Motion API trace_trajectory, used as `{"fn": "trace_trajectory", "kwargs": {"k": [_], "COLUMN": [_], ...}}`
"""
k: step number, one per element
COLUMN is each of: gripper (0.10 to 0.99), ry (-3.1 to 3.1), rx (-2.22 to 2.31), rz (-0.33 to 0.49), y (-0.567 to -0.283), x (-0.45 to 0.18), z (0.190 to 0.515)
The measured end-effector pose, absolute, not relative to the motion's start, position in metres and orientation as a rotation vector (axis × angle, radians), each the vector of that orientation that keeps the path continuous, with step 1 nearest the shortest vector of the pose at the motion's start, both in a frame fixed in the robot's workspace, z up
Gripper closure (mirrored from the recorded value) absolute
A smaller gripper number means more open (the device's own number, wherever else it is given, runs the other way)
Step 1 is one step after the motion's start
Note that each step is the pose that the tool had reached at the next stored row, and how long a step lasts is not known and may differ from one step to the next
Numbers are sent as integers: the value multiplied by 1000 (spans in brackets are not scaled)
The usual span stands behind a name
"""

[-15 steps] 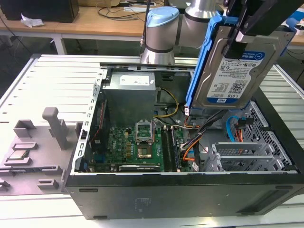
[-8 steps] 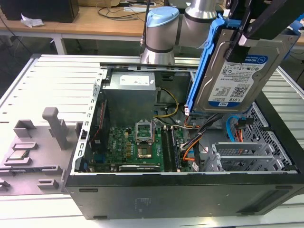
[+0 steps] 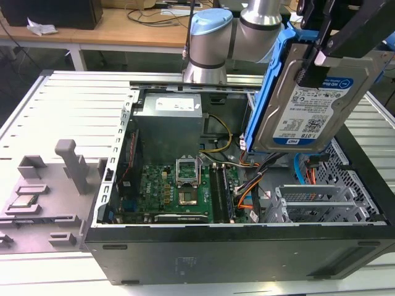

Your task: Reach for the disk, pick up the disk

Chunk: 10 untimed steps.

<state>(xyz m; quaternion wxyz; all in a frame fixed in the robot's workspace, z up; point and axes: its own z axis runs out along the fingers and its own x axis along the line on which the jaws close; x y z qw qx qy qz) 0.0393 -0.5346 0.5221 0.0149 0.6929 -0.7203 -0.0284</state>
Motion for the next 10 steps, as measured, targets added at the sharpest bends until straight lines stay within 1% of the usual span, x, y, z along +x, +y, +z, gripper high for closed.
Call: {"fn": "trace_trajectory", "kwargs": {"k": [10], "gripper": [718], "ry": [-2242], "rx": [2156], "rz": [-88], "y": [-550], "x": [39], "z": [522]}}
